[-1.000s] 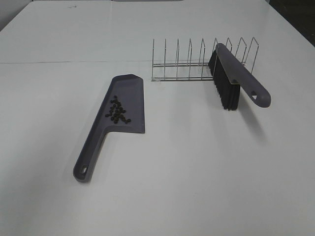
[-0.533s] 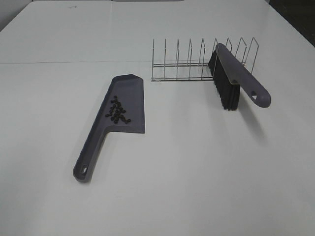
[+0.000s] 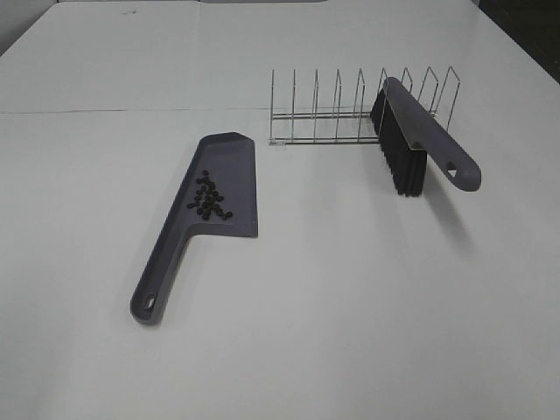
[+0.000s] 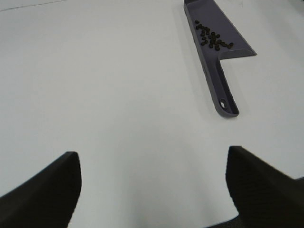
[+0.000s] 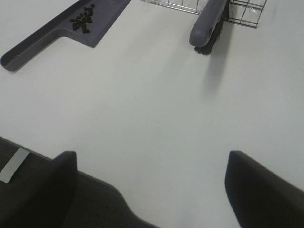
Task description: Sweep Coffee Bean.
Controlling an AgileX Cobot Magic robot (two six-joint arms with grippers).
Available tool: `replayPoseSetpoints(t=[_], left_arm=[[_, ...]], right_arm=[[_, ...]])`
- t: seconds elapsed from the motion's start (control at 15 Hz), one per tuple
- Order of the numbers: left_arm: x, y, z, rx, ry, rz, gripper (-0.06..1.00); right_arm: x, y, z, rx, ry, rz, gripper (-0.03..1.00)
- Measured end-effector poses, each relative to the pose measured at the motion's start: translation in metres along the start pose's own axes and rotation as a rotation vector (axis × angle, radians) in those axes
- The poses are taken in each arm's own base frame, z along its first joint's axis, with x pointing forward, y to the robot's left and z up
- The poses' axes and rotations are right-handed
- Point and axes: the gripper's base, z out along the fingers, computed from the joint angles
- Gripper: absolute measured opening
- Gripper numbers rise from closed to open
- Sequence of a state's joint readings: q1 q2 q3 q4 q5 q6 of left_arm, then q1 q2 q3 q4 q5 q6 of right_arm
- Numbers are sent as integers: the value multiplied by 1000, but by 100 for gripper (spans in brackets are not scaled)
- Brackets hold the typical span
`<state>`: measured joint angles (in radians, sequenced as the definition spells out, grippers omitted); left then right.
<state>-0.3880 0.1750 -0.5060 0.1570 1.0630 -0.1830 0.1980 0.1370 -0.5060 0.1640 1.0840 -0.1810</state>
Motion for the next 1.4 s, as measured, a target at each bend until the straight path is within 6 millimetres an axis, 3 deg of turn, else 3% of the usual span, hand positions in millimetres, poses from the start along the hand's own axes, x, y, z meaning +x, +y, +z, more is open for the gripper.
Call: replayPoseSetpoints(t=[0.73, 1.0, 1.13, 1.4], left_arm=[[1, -1, -1, 17, -7, -11, 78], [2, 2, -4, -107, -24, -101, 78], [4, 5, -7, -249, -32, -202, 78], [14, 2, -22, -294, -148, -230, 78]], right_arm=[[0, 0, 0, -3, 0, 0, 75], [0, 0, 0, -3, -1, 1, 75], [0, -1, 1, 45, -1, 37, 75], [2, 0, -4, 151, -50, 96, 75]])
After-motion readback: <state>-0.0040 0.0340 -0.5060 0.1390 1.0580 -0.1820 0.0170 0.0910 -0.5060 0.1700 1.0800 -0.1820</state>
